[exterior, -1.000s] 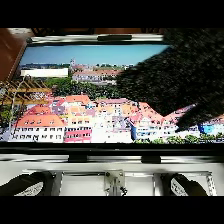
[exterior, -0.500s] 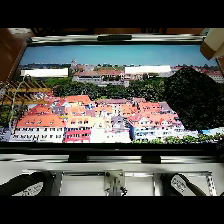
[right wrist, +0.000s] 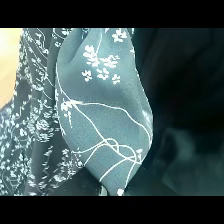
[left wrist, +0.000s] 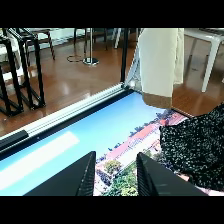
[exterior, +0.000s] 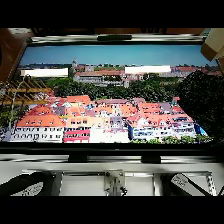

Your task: Fold the shirts.

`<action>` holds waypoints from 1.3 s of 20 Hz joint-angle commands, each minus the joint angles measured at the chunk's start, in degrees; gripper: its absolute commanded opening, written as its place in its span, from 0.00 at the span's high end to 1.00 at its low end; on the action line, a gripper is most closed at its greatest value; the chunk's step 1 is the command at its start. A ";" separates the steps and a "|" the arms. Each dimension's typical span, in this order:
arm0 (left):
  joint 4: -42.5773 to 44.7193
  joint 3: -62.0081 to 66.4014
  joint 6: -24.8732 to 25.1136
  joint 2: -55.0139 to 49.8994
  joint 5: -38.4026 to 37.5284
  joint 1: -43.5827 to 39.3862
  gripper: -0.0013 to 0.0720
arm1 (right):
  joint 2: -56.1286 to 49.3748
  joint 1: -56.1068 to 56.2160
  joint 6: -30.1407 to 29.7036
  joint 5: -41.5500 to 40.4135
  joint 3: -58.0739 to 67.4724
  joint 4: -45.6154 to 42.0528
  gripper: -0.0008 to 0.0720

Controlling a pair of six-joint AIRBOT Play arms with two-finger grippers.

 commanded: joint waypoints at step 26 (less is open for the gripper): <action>-0.04 -0.02 -13.55 -0.04 -2.84 -0.09 0.53 | -13.84 -14.56 5.60 -37.00 0.07 2.10 0.92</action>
